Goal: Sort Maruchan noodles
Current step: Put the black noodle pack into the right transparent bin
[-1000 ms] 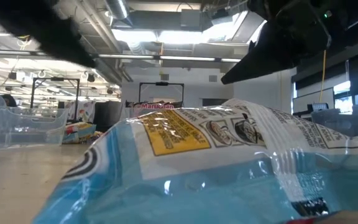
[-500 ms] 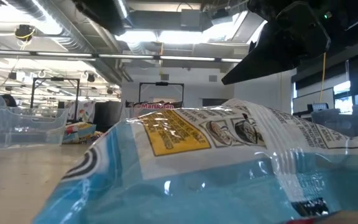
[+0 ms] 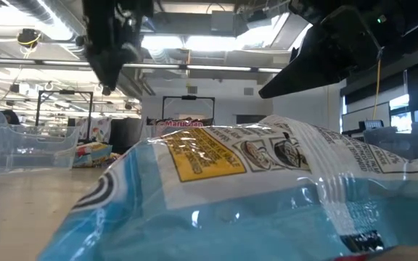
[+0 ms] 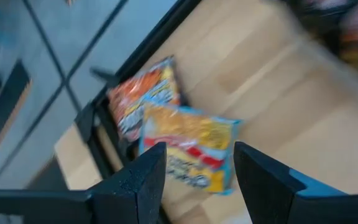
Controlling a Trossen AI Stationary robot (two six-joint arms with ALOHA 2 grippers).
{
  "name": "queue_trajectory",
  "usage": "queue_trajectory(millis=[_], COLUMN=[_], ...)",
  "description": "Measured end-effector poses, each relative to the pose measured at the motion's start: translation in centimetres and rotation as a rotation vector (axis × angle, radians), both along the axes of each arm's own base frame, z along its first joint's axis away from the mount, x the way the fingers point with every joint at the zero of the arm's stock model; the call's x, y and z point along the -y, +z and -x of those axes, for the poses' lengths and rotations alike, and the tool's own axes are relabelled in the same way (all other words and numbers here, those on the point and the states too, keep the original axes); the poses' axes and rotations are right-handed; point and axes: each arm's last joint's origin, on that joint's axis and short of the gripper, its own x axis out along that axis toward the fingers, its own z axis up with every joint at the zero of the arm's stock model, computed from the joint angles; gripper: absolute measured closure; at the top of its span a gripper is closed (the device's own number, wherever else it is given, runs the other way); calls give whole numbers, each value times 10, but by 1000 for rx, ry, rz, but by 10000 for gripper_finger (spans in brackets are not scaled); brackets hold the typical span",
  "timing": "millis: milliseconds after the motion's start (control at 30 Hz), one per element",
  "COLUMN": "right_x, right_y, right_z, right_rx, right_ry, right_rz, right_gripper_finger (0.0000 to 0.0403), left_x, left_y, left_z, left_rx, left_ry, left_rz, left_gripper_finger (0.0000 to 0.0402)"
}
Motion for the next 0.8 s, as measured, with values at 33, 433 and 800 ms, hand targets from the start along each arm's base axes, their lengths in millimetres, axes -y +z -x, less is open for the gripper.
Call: queue_trajectory(millis=[33, 433, 800], right_x=[0, 1, 1], right_y=[0, -1, -1], right_z=[0, 1, 1], right_rx=[0, -13, -25], right_ry=[-2, -19, 13], right_rz=[2, 29, 30], right_gripper_finger=[187, 187, 187], left_x=[-8, -73, -108], left_y=[-2, -28, -58], left_z=[3, 31, 38], left_rx=[-9, -5, -11], left_ry=[28, 194, 257], left_rz=[12, 25, -28], left_gripper_finger=[220, 220, 220])
